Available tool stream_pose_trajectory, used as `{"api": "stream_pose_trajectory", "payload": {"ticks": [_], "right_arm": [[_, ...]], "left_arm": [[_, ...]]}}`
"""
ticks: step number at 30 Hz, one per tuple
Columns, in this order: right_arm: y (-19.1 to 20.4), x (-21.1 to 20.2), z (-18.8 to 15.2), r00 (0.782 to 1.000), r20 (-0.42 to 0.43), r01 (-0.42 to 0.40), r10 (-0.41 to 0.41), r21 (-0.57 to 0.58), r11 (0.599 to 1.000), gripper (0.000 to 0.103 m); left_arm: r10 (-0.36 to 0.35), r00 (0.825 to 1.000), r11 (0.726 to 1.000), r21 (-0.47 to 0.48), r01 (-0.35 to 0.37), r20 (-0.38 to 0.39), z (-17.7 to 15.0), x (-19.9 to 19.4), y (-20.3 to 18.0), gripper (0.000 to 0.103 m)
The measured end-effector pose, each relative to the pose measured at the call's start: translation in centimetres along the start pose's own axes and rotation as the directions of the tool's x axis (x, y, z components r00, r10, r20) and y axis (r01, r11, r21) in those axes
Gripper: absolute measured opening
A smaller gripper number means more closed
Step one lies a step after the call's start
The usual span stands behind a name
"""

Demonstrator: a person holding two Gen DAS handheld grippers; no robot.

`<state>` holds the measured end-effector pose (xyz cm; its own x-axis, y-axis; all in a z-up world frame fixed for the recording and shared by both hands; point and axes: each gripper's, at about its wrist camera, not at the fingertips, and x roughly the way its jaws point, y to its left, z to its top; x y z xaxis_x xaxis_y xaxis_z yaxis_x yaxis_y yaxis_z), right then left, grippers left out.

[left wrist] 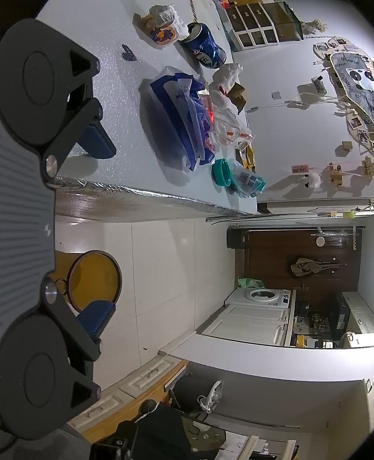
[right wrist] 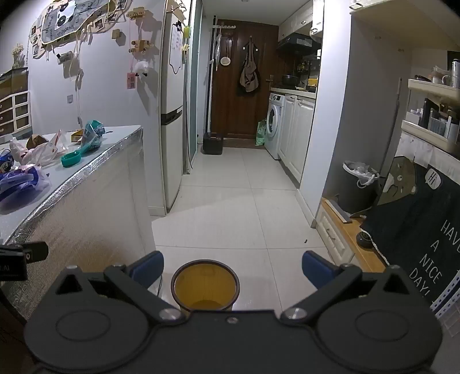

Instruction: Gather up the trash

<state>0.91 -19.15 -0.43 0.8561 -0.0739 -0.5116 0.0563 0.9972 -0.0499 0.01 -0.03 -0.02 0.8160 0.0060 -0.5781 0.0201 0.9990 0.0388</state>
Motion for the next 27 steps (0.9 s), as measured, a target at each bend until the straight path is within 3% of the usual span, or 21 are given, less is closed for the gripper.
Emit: {"api": "stream_pose_trajectory", "payload": {"ticks": [27], "right_arm": [[0.14, 0.07, 0.00, 1.000, -0.004, -0.003, 0.003, 0.005, 1.000, 0.103]], "left_arm": [[-0.001, 1.000, 1.000, -0.005, 0.001, 0.005, 0.01, 0.00, 0.45, 0.103]]}}
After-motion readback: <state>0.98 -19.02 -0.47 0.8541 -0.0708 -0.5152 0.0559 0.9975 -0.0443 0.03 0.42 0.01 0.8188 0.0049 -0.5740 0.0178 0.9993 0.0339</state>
